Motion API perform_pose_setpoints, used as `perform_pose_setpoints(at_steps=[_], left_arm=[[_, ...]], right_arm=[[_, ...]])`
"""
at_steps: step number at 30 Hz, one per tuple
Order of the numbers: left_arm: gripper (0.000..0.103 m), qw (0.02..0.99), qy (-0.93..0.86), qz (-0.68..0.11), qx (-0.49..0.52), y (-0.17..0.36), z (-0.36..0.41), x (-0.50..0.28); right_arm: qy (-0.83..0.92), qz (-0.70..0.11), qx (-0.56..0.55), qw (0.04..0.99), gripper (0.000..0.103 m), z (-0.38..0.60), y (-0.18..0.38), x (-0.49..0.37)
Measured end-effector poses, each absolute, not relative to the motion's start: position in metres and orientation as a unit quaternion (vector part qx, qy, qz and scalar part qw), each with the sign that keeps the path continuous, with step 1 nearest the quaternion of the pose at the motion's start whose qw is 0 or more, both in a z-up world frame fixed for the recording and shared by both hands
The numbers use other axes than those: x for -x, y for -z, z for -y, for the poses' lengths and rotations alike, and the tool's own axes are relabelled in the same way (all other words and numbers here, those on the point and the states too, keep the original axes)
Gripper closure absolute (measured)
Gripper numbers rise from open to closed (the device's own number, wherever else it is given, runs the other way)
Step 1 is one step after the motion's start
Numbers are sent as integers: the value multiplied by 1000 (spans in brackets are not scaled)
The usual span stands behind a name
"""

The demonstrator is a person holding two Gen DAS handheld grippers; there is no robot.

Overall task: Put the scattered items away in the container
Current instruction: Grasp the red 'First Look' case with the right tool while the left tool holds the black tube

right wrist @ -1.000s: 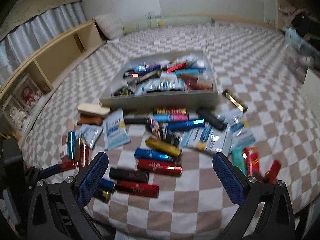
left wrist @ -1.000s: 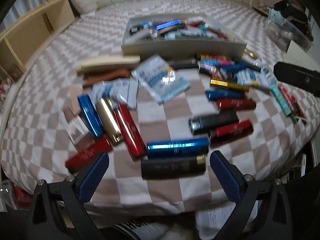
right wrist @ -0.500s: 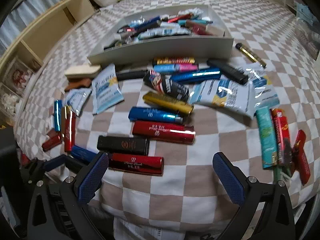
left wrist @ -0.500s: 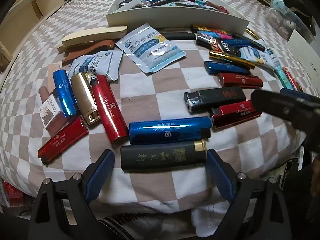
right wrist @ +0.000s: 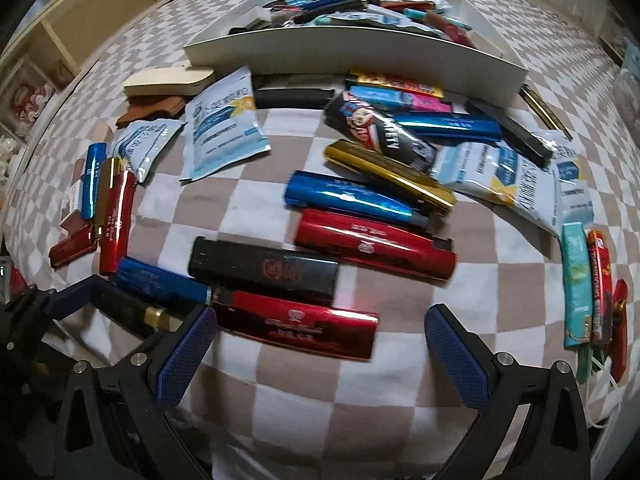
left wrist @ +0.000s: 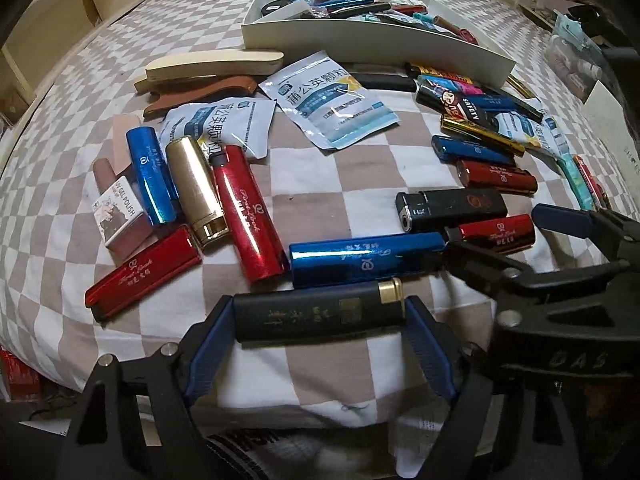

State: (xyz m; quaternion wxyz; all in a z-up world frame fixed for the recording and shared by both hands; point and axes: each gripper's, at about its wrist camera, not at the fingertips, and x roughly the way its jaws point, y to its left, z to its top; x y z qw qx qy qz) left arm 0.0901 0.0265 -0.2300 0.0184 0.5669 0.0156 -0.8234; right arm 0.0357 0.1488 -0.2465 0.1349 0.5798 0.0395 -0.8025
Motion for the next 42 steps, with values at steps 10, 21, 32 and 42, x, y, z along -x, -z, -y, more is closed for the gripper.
perform_pose_setpoints(at_steps=[10, 21, 32, 42], left_arm=[[20, 28, 823, -13, -567, 231, -29, -94], [19, 41, 824, 1, -565, 225, -35, -93], [21, 42, 826, -8, -562, 223, -32, -95], [21, 35, 829, -9, -558, 223, -28, -112]], right_arm=[[801, -48, -583, 126, 0, -165, 248, -36], [806, -12, -584, 95, 0, -208, 244, -41], [802, -30, -590, 91, 0, -181, 249, -43], [810, -50, -574, 108, 20, -179, 242, -51]])
